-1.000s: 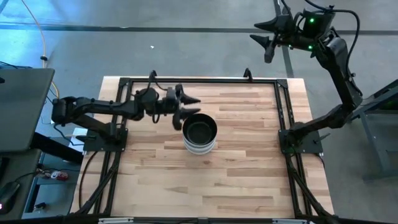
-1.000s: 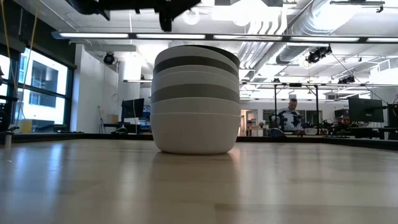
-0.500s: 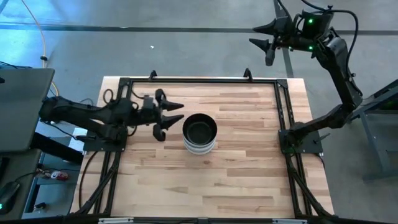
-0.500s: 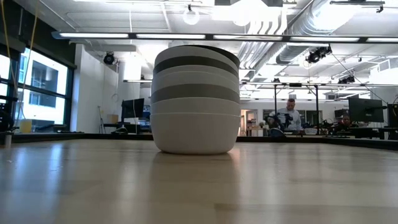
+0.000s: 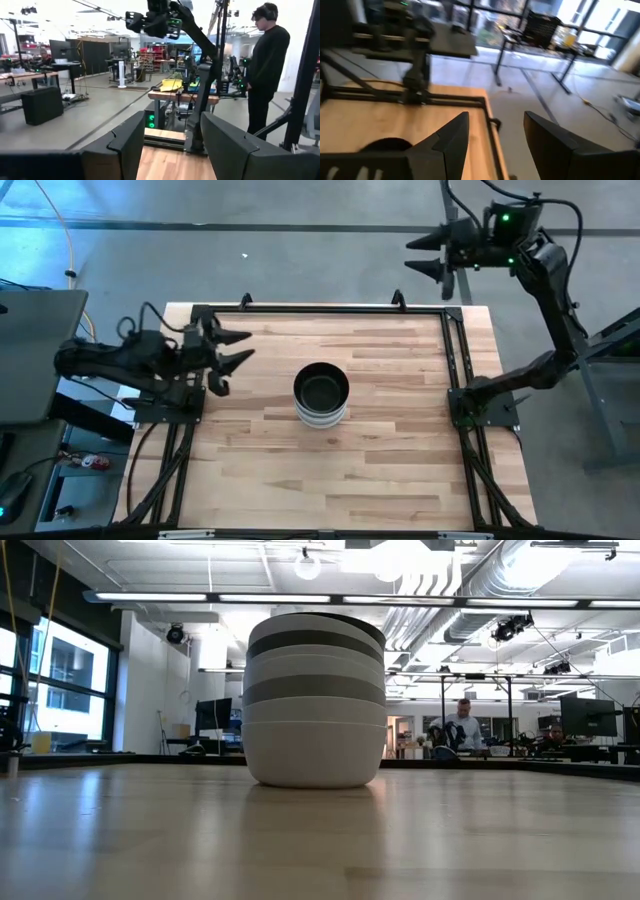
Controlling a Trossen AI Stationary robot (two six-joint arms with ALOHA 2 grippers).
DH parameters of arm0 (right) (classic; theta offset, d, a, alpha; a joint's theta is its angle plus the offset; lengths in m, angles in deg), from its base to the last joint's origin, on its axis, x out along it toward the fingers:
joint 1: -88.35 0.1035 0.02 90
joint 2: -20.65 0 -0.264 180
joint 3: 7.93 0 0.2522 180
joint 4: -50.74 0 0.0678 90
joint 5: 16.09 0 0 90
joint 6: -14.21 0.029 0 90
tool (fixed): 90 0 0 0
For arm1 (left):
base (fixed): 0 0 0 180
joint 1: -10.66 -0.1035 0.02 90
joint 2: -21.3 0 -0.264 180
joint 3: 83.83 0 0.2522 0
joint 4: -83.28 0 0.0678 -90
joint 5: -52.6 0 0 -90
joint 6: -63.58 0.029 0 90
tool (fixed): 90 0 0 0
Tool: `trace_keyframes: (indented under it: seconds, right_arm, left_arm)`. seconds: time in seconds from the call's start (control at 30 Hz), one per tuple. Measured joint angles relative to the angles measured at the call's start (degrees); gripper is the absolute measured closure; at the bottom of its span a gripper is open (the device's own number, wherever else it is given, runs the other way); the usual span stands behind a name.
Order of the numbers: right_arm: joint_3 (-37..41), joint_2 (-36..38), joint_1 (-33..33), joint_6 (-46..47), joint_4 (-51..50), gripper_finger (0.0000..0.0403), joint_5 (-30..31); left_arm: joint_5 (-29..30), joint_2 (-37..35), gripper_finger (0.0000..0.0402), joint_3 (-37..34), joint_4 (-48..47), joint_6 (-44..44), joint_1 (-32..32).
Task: Nest bowls inside each other
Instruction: Return to Home Position
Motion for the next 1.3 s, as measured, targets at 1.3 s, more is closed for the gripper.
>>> trace_keyframes:
  seconds: [1.3]
  right_arm:
    - [0.0,6.8,0.7,23.3,14.9,0.022,-10.7]
  left_arm:
    - [-9.5,-39.4,0.022,-23.4,-15.5,-8.3,0.0]
